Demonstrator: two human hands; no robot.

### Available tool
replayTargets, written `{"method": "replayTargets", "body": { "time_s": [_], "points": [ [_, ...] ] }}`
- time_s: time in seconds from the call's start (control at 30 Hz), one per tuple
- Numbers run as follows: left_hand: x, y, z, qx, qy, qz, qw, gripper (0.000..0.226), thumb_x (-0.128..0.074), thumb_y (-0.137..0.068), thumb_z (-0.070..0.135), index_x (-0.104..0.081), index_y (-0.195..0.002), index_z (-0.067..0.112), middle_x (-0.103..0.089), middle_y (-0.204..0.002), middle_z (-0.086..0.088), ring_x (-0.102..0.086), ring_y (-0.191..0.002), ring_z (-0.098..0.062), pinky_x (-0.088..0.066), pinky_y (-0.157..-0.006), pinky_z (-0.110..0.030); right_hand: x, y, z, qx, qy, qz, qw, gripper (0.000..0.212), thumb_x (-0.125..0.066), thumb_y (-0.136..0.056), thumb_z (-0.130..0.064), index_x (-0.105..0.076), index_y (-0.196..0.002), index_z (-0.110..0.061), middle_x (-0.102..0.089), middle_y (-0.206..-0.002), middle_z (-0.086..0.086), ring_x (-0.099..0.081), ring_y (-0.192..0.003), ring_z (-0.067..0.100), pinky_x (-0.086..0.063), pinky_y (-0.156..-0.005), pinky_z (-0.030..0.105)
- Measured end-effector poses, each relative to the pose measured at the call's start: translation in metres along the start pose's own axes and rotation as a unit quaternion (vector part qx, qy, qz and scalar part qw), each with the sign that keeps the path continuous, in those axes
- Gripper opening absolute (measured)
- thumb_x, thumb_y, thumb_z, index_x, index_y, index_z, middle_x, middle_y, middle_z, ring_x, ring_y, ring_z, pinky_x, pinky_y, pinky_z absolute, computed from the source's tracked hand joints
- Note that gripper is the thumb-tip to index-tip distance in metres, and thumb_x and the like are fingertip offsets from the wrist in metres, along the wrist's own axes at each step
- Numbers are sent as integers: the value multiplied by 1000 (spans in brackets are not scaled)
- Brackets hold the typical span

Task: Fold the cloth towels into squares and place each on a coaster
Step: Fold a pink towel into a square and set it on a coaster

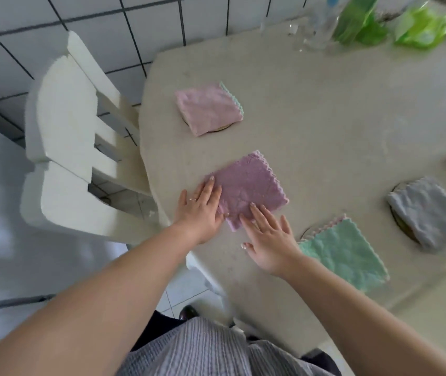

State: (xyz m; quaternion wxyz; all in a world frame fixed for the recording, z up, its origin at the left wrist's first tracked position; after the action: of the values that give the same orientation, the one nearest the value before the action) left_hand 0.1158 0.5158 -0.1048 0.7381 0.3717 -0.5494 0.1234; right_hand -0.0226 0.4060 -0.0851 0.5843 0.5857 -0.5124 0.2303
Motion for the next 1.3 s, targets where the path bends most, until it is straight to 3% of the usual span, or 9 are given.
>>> {"method": "replayTargets", "body": {
  "time_s": [0.13,0.3,0.43,0.67,0.77,0.9,1.07,1.2,1.3],
  "points": [
    [8,5,-11,-1,10,-17,1000,68,-29,-95,48,0,-148,17,9,-157,-2,3,-144,-17,-6,-116,-45,5,0,0,-5,-37,3,999,58,-40,-95,-41,-18,-147,-26,1,-158,0,3,-145,18,-9,-115,45],
    [17,8,-36,35,166,-3,985,67,-45,-93,44,-20,-147,14,-11,-157,-6,-10,-144,-17,-16,-115,-35,36,-20,1,-8,-149,93,984,32,-48,-93,-30,-56,-124,-24,-52,-129,1,-41,-126,23,-30,-102,31],
    [32,0,-56,134,368,70,917,52,-52,-92,35,-42,-137,13,-41,-143,-7,-39,-131,-19,-30,-104,-27,59,-46,-6,-20,-245,109,963,25,-48,-94,-25,-61,-114,-19,-52,-126,-1,-43,-121,19,-34,-90,27],
    [76,-77,-101,205,504,151,825,28,-53,-92,21,-59,-118,11,-61,-118,-8,-54,-98,-14,-37,-81,-21,80,-99,-10,-62,-325,121,936,28,-51,-93,-31,-60,-118,-25,-52,-124,-7,-49,-114,9,-35,-94,19],
    [103,-127,-117,200,447,210,846,27,-53,-90,21,-60,-115,12,-62,-117,-8,-57,-105,-20,-42,-87,-27,94,-132,-8,-98,-319,124,935,34,-50,-93,-31,-56,-125,-22,-48,-132,-4,-51,-109,11,-34,-95,22],
    [125,-177,-109,23,280,277,919,35,-51,-89,17,-57,-122,7,-56,-128,-11,-47,-123,-26,-36,-104,-35,118,-177,-9,-100,-229,111,962,48,-44,-95,-37,-39,-140,-21,-27,-152,0,-25,-138,22,-22,-112,33],
    [110,-205,-84,-124,125,205,963,49,-30,-91,27,-46,-135,10,-37,-148,-4,-26,-140,-20,-7,-114,-47,140,-227,-12,-42,-96,161,981,68,-51,-90,-34,-18,-148,-22,-12,-157,2,-7,-145,19,-9,-115,36],
    [89,-215,-85,-160,34,163,973,56,-28,-88,37,-54,-128,8,-52,-136,-10,-41,-132,-27,-28,-106,-58,132,-252,-6,15,5,134,991,86,-71,-71,-41,-35,-142,-7,-35,-149,8,-30,-139,25,-31,-108,53],
    [83,-224,-93,-156,31,181,970,56,-33,-90,45,-50,-132,12,-47,-140,-11,-39,-132,-31,-26,-107,-53,128,-263,9,16,31,113,993,97,-51,-71,-66,-26,-145,-10,-26,-153,5,-20,-142,21,-21,-111,56]
  ]
}}
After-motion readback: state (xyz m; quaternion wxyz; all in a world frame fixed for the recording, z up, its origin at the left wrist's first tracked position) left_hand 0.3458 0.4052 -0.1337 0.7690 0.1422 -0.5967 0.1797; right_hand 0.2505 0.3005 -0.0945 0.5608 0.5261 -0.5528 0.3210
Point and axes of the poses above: each hand's wrist, its own y-axis away from the middle knuckle, its own x-axis out of the back of the hand, z = x × y, the point moved 2 cm from there along -y, towards the middle knuckle
